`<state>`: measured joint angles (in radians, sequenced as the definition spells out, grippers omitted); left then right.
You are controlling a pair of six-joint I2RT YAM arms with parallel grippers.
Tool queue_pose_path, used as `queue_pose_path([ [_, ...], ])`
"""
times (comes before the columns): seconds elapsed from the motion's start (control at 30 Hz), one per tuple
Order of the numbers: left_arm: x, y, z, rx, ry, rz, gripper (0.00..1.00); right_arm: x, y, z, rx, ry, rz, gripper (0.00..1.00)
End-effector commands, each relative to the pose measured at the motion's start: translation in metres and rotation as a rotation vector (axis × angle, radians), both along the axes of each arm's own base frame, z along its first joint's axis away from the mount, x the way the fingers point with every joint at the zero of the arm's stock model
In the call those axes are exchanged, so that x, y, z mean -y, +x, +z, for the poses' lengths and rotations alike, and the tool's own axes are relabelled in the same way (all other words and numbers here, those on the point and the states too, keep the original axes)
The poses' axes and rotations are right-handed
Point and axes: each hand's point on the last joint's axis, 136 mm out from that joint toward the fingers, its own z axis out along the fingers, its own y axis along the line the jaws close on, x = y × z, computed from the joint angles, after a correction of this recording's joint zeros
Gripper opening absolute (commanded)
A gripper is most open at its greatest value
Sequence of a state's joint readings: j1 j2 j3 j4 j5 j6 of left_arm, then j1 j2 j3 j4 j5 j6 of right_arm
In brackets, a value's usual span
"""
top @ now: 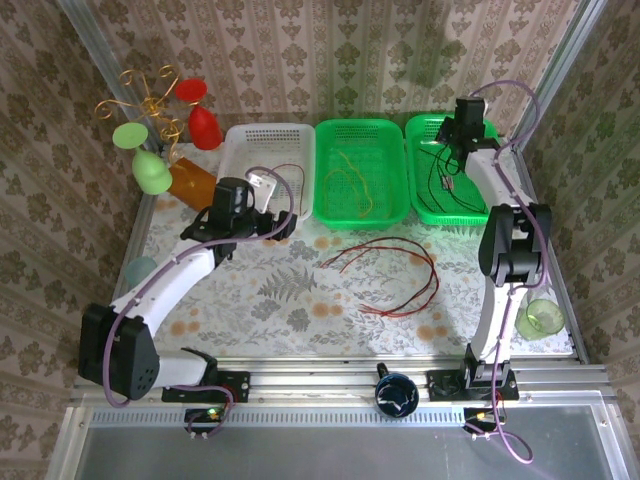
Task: Untangle the cables
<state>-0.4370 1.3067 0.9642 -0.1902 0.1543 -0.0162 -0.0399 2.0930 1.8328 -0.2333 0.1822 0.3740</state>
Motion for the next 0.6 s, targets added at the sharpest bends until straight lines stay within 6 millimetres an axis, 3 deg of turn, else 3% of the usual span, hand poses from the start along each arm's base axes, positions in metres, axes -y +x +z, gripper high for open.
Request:
queue_pose_path([
  [0.0,-0.003,-0.008,0.006,0.009,-0.005,0.017,0.92,0.001,-0.005,-0.045,-0.168,0.084,-0.018,0.0],
  [0.17,-0.006,-0.011,0.004,-0.001,-0.001,0.025,0.92,-0.002,-0.011,-0.093,-0.322,0.127,-0.032,0.0],
  [0.57,-0.012,-0.017,0.0,-0.033,0.035,0.035,0.92,0.007,-0.011,-0.126,-0.433,0.236,-0.072,0.01],
])
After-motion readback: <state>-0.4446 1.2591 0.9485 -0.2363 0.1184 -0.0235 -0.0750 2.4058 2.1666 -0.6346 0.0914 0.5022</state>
